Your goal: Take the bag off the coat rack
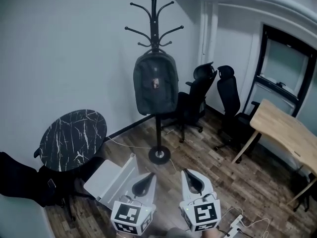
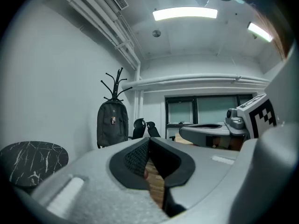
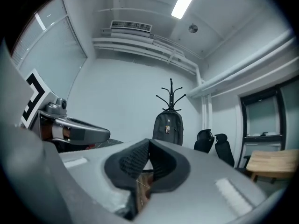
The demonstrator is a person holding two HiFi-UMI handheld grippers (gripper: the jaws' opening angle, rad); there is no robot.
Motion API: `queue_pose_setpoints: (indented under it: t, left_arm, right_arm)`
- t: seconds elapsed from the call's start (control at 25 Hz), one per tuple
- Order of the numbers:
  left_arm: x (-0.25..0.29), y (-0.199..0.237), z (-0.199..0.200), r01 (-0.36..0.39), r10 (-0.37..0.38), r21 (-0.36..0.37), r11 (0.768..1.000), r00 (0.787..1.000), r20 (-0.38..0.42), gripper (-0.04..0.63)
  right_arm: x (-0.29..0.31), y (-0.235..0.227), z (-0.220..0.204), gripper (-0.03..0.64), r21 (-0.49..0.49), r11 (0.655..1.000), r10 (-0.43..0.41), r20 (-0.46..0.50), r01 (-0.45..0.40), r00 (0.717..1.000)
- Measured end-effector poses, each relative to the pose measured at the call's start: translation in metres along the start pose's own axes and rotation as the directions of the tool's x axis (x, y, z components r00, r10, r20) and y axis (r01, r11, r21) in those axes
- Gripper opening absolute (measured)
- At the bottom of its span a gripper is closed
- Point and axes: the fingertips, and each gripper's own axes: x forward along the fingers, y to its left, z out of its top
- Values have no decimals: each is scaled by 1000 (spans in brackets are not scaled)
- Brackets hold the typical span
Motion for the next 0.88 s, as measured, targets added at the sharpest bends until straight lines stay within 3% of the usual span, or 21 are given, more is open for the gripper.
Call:
queue_pose_setpoints:
  t: [0.32, 0.88]
  left_arm:
    - [24, 16, -3, 2, -2, 0, 1000, 1000, -16, 9]
    - [86, 39, 5, 11, -11, 11, 1000, 1000, -6, 11]
  right_arm:
    - [24, -9, -8, 3, 17, 1000, -3, -30, 4, 1000]
    - [78, -39, -11, 3, 32, 999, 8, 4, -8, 1000]
